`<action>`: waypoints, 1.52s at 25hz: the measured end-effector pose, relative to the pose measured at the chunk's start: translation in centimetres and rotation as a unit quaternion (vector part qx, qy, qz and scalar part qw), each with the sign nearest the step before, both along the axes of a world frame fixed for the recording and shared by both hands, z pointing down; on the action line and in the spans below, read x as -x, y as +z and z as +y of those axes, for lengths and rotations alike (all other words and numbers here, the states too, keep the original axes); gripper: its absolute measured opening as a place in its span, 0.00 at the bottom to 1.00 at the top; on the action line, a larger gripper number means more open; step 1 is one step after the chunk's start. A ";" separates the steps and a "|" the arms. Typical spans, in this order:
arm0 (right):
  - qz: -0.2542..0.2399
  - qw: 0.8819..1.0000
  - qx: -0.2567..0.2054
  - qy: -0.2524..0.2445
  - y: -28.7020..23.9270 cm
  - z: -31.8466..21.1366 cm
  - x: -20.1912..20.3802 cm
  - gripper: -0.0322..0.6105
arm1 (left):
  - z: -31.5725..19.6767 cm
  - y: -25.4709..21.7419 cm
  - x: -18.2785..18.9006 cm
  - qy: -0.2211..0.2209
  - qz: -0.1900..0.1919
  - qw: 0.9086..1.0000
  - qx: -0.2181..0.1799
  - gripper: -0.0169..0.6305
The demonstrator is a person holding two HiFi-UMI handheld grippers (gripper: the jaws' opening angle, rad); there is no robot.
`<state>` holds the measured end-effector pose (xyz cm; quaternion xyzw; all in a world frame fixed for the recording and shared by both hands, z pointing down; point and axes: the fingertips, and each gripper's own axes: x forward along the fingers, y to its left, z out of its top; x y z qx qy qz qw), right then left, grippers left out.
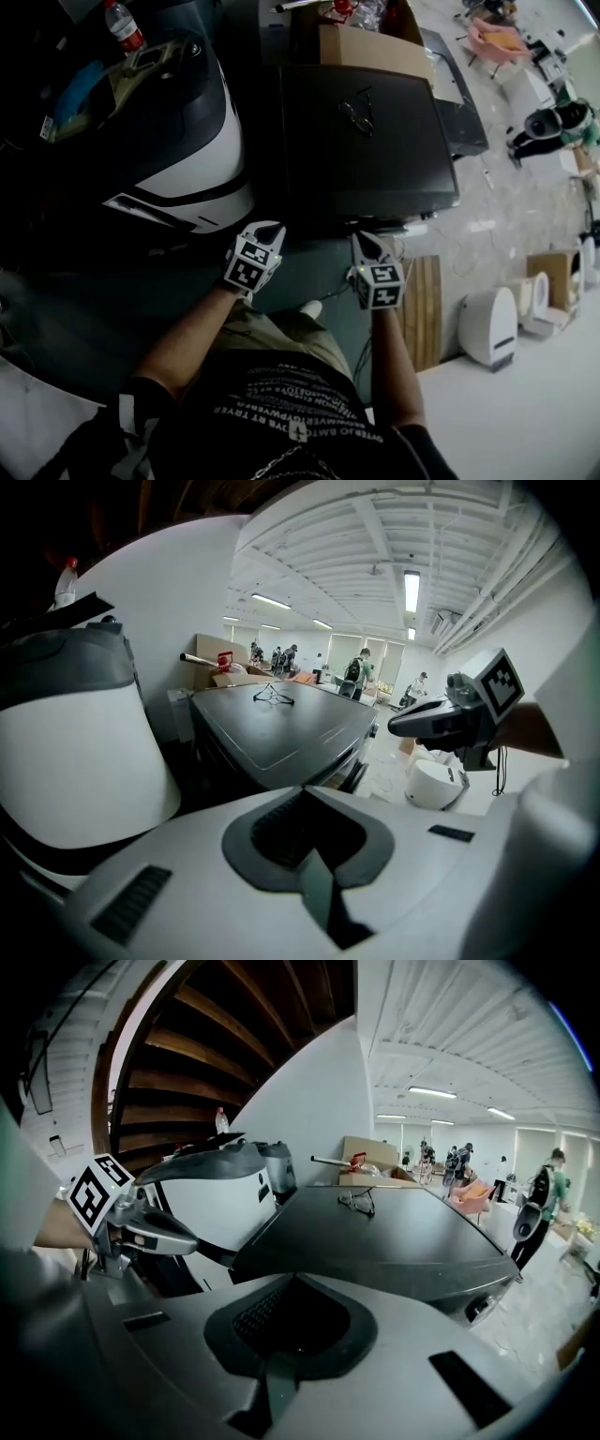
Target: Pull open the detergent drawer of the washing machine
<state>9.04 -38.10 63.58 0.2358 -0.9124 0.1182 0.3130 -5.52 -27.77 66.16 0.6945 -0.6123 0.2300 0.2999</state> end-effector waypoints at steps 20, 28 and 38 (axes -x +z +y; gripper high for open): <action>0.135 0.988 0.073 -0.028 9.3 -4.4 -0.8 0.26 | -1.5 7.3 0.6 0.038 0.023 0.993 0.111 0.14; 0.146 0.985 0.087 -0.039 11.3 -6.0 -0.1 0.28 | -3.5 6.9 1.1 0.061 0.005 0.992 0.106 0.18; 0.171 0.977 0.096 -0.078 12.4 -5.2 1.1 0.28 | -3.6 8.2 0.9 0.066 0.016 0.990 0.123 0.20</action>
